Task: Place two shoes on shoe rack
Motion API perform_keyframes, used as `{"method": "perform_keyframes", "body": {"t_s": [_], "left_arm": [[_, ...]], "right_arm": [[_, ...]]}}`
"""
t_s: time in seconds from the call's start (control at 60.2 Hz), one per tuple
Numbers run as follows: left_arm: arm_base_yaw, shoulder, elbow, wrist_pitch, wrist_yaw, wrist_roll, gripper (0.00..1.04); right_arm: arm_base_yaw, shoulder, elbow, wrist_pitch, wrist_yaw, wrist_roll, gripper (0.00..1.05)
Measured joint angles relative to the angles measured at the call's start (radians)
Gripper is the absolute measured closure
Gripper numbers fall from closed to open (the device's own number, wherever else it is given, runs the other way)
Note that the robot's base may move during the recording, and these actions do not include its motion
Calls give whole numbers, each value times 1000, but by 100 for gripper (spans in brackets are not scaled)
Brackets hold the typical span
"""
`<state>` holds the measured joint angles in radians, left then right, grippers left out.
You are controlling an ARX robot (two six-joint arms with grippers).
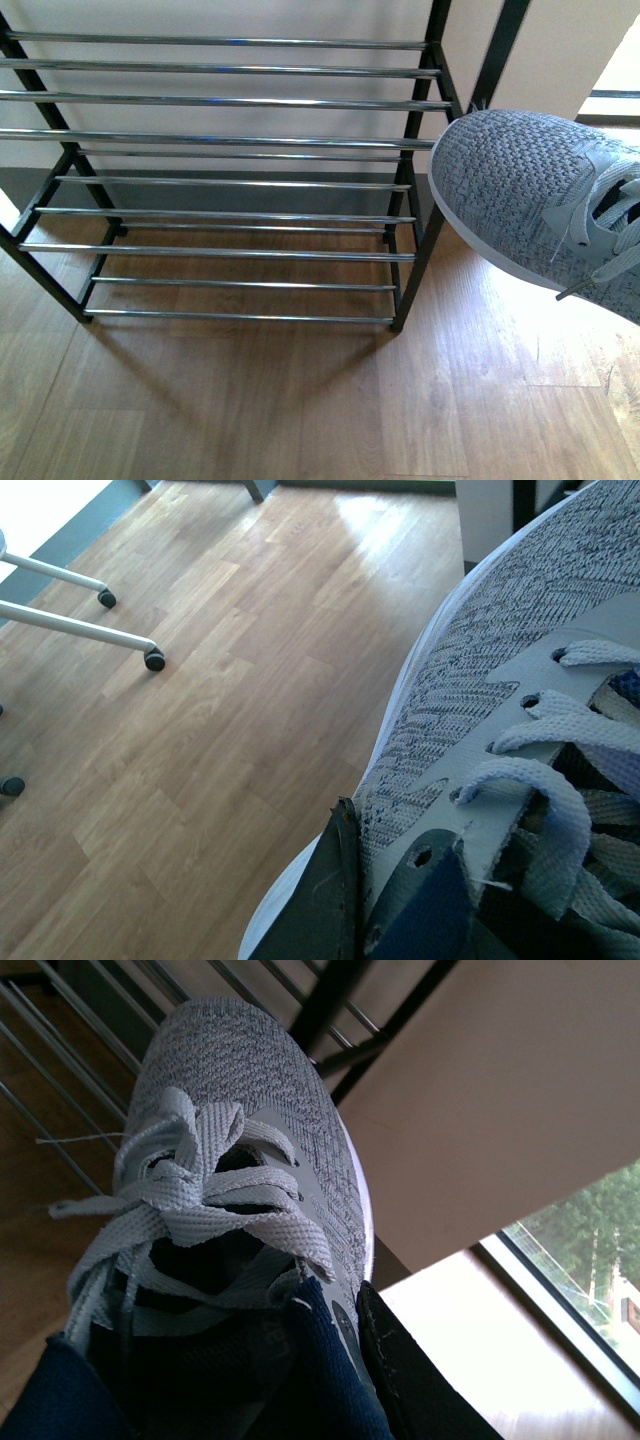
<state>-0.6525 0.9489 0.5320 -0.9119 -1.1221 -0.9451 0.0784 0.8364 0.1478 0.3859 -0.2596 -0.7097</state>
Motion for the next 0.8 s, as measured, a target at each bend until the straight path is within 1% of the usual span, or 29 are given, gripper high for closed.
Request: {"method": "perform_keyframes", "body": {"t_s": [0.199, 0.366, 0.499, 0.798], "left_arm": [[2, -5, 0, 0, -1, 0, 103], [-2, -4, 0, 0, 24, 0, 103], [-2, -4, 0, 0, 7, 0, 103], [-2, -4, 0, 0, 7, -2, 103]], "right_arm": [[3, 0, 0, 0, -22, 0, 104], [1, 1, -4, 0, 2, 0, 104], [-1, 0, -4, 0, 6, -3, 104], [0, 0, -4, 0, -9, -2, 104]]}}
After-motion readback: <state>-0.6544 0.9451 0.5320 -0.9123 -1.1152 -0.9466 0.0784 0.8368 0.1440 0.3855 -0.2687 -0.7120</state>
